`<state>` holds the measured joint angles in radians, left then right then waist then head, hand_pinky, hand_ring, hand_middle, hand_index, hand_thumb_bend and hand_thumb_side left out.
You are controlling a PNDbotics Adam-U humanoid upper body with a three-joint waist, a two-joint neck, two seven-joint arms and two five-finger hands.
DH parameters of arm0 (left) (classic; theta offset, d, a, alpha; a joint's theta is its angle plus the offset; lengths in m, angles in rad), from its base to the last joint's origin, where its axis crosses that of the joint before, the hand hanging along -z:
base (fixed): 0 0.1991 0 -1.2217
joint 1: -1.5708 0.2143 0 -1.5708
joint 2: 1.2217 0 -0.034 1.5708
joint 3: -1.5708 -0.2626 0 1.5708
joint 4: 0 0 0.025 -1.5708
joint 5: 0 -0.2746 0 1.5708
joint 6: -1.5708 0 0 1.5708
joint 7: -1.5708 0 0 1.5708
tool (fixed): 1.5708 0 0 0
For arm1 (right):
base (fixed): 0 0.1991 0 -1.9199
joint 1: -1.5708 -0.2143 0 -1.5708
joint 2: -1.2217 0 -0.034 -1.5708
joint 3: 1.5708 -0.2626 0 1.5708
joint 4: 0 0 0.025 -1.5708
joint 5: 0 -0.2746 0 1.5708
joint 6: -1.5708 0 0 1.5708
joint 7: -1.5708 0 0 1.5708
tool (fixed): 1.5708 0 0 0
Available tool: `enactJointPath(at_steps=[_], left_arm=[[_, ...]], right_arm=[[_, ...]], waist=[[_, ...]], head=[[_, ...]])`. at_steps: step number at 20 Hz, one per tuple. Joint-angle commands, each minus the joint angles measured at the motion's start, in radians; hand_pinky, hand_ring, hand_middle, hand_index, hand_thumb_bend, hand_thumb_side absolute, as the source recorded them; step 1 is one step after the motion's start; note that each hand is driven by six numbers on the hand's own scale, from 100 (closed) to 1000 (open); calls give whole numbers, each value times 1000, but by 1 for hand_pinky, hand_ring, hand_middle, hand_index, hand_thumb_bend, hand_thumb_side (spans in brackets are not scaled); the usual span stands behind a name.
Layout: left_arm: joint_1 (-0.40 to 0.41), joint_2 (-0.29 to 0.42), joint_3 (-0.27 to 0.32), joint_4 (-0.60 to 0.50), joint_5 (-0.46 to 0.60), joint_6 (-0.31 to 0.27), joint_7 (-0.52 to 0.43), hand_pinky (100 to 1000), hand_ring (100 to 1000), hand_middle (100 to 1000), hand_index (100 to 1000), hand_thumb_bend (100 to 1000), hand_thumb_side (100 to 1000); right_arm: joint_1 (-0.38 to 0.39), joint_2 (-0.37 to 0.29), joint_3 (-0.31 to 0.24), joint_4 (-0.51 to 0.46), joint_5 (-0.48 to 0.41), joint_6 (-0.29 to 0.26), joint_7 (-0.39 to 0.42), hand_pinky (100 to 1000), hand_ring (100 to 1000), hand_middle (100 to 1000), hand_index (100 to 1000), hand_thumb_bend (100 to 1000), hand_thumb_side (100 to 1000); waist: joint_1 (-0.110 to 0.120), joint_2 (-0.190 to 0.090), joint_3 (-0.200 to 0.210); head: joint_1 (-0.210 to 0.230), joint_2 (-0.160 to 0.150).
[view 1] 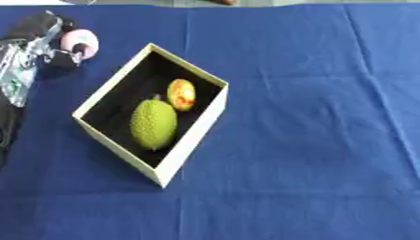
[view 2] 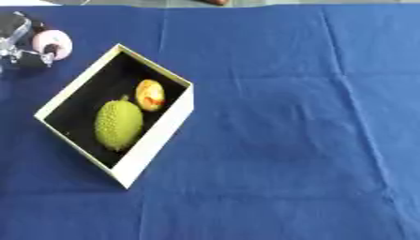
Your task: Pick up objects on the table and place them in the box.
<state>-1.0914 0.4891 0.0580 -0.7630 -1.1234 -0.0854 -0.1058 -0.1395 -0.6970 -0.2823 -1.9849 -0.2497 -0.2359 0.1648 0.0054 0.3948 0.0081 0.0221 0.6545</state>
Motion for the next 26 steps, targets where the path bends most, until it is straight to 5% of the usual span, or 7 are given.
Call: enactJointPath(at_steps=[1, 8, 20, 26], left_arm=[[-23, 26, -6, -30, 11, -11, 44, 568, 542, 473, 641, 100, 100], [-3, 70, -69, -154, 43, -80, 62, 563, 534, 471, 640, 146, 100], [93, 172, -350, -449, 206, -261, 183, 573, 530, 467, 644, 131, 100], [177, 235, -440, -597, 297, -351, 145, 581, 525, 464, 643, 100, 100]], right_arm=[[0, -18, -9, -15, 1, 2, 2, 917, 862, 403, 734, 100, 520], [6, -26, -12, -15, -1, -5, 0, 916, 861, 403, 734, 100, 519], [8, -36, -12, -15, -5, -15, -1, 916, 862, 404, 734, 100, 518], [1, -39, -9, -15, -10, -21, 1, 916, 862, 405, 735, 100, 519]], waist=[[1, -23, 2], [4, -32, 9], [11, -38, 11], [12, -36, 11]], head=[[-3, -2], [-13, 13], [-31, 27], [-31, 29]])
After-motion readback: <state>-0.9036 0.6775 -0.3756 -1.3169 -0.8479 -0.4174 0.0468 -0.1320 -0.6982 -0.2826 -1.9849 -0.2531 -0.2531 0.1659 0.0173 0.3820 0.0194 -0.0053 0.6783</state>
